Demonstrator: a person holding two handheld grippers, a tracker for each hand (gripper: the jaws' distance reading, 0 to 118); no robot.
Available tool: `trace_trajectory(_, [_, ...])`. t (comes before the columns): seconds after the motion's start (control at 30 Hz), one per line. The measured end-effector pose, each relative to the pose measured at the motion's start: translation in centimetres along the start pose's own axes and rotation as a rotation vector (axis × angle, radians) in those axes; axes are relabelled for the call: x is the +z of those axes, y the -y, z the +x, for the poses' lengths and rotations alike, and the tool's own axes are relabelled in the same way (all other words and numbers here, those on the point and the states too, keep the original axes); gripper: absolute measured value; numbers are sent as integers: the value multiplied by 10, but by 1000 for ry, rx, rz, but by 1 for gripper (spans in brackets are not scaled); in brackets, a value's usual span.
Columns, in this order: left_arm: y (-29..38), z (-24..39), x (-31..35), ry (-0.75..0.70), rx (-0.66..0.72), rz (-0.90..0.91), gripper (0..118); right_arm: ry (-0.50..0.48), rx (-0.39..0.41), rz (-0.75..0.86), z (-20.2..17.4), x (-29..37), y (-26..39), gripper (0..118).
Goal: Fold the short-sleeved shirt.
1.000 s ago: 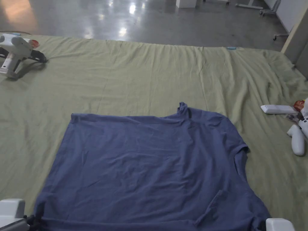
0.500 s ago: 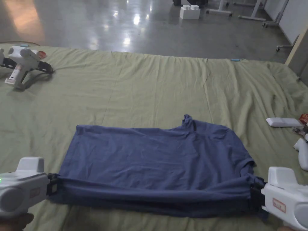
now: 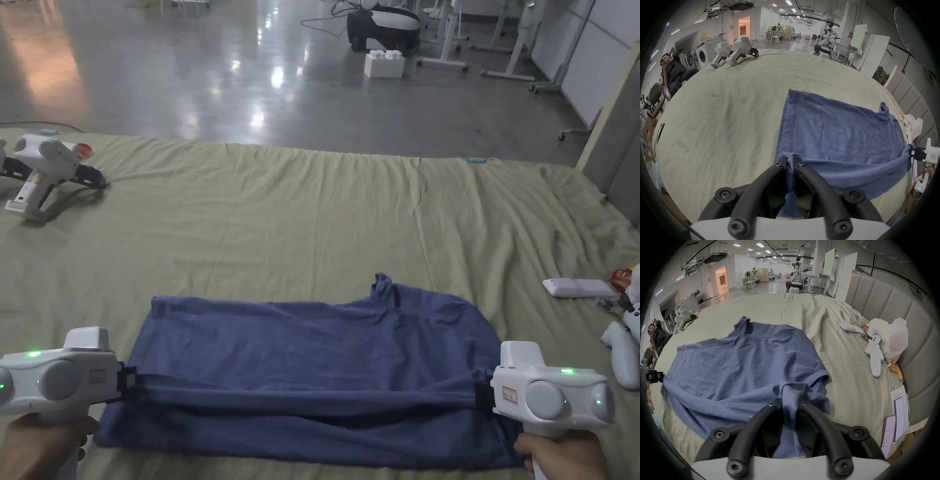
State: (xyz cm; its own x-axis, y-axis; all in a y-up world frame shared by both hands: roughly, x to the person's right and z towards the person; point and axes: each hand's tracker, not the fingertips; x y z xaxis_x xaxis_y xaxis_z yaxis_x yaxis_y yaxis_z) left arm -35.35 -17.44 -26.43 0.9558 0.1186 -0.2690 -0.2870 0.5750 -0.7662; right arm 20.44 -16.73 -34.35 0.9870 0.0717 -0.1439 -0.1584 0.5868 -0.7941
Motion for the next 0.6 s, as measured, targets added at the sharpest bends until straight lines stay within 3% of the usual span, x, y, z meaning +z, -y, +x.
trace_trajectory(0.07, [0,0,1,-6,-4,5,27,39,19,23,-3,7,2,57])
trace_trajectory(0.1, [0,-1,3,-18,-12,19,46,48,21,49,-6,13,2,71])
trace_trajectory(0.13, [0,0,6,-25,-12,35,60,49,18,86,-7,20,2,76])
trace_trajectory(0.2, [2,5,23,-13,-5,69,76,44,19,174,-12,37,1,77])
trace_trajectory(0.4, [6,34,70,63,-65,258,78,-3,-31,450,-39,86,0,77])
trace_trajectory(0.5, [15,58,94,68,-127,400,76,28,-54,584,-60,105,4,77])
trace_trajectory(0.57, [21,66,98,48,-145,500,67,63,-46,669,-73,115,10,76])
trace_trajectory(0.6, [25,72,104,32,-160,544,53,71,-56,714,-78,120,15,70])
